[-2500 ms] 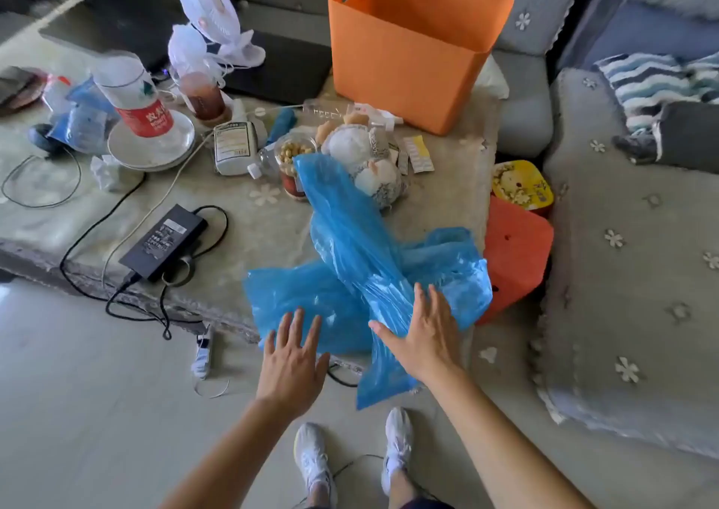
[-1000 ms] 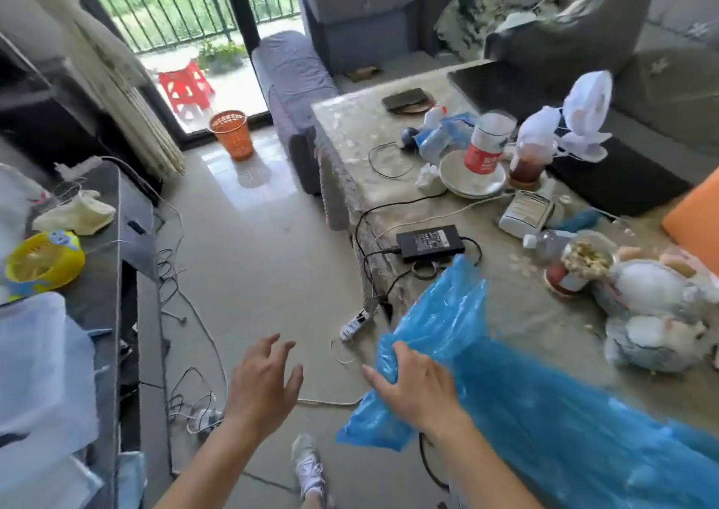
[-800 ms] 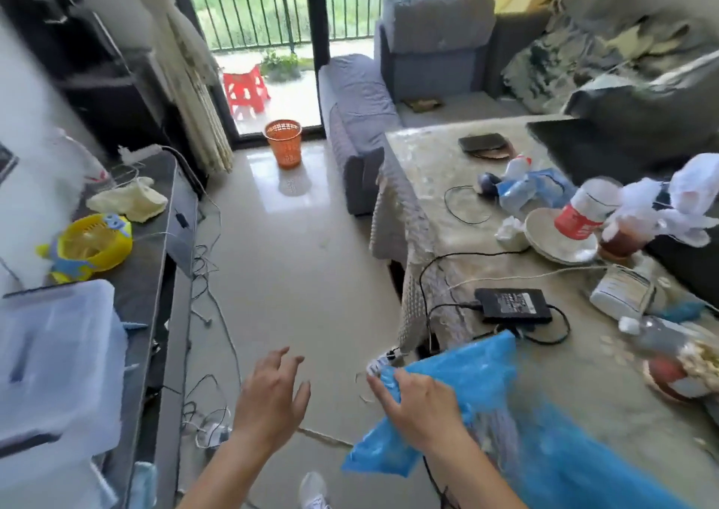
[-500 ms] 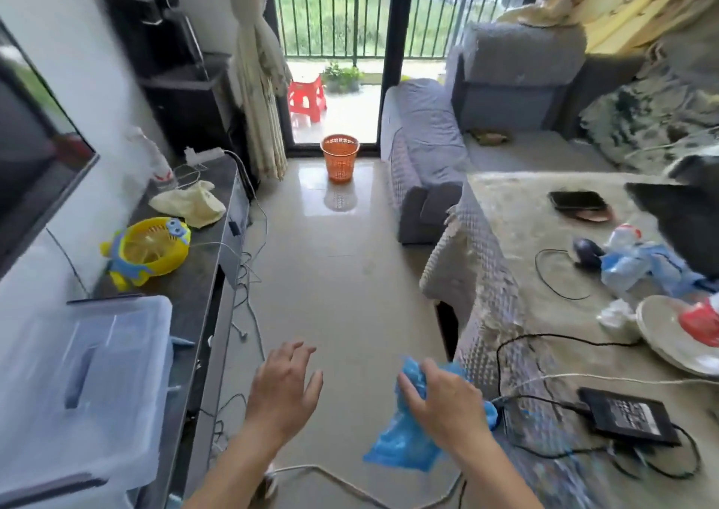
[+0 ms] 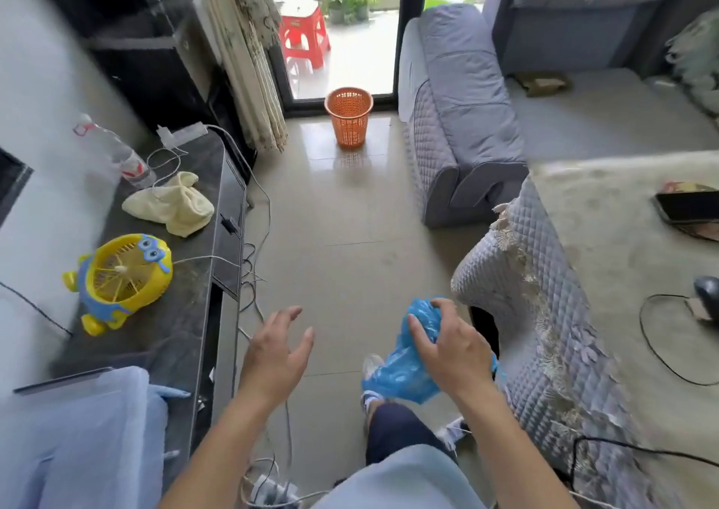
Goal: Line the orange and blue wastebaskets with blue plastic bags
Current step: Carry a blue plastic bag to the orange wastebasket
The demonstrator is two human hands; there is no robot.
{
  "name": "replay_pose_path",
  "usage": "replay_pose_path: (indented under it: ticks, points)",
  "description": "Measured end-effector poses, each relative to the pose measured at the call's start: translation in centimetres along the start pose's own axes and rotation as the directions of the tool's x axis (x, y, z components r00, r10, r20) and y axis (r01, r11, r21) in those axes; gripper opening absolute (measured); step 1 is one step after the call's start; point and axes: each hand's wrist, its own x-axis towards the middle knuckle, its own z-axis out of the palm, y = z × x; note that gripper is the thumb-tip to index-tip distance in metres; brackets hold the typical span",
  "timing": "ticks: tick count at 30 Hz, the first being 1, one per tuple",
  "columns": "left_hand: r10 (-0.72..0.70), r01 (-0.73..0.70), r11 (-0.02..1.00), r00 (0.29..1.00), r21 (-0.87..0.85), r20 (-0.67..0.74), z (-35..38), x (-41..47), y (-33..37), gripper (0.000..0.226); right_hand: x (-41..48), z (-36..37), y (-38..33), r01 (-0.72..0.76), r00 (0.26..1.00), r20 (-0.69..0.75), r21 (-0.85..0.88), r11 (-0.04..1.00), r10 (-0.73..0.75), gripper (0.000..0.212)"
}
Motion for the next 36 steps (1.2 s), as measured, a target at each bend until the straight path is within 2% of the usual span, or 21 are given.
replay_pose_path:
  ticks: [4,10,12,17,21,23,31,36]
  points:
    - [-0.048,0.048,0.997,0.999,-0.058,-0.003,-3.9,10.8,3.5,0.040,10.9,-0.5,-4.0,0.001,1.000,0.016,0.040,0.999,-0.002,0.047]
    - [-0.083,0.038,0.979,0.972,-0.202,-0.219,-8.6,25.2,7.9,0.034,25.1,-1.7,-11.0,0.072,0.997,0.014,0.055,0.996,-0.073,0.047]
    - [-0.120,0.059,0.966,0.965,-0.252,-0.232,-9.2,29.3,8.5,0.033,29.3,-1.4,-13.0,0.082,0.997,0.002,0.074,0.994,-0.082,0.047]
    - [-0.082,0.046,0.976,0.984,-0.213,-0.160,-8.9,40.8,7.1,0.034,40.1,1.9,-16.7,0.069,0.996,0.049,0.048,0.996,-0.071,0.047]
    - [-0.094,0.098,0.988,0.995,-0.121,0.038,-10.1,52.2,4.6,0.036,50.0,3.7,-20.6,0.066,0.989,0.140,-0.071,0.995,-0.056,0.048]
    - [-0.087,0.093,0.993,0.992,-0.066,0.094,-11.3,57.9,4.5,0.036,55.0,3.8,-22.6,0.060,0.989,0.143,-0.078,0.995,-0.048,0.048]
    - [0.082,-0.082,0.997,0.991,-0.001,0.109,-15.9,78.6,11.2,0.031,71.8,1.4,-28.9,-0.024,0.999,0.049,0.012,1.000,0.023,0.043]
    - [0.095,-0.115,0.991,0.969,0.075,0.226,-13.8,89.8,13.4,0.035,82.2,2.8,-28.6,-0.071,0.996,0.059,0.029,0.997,0.070,0.041]
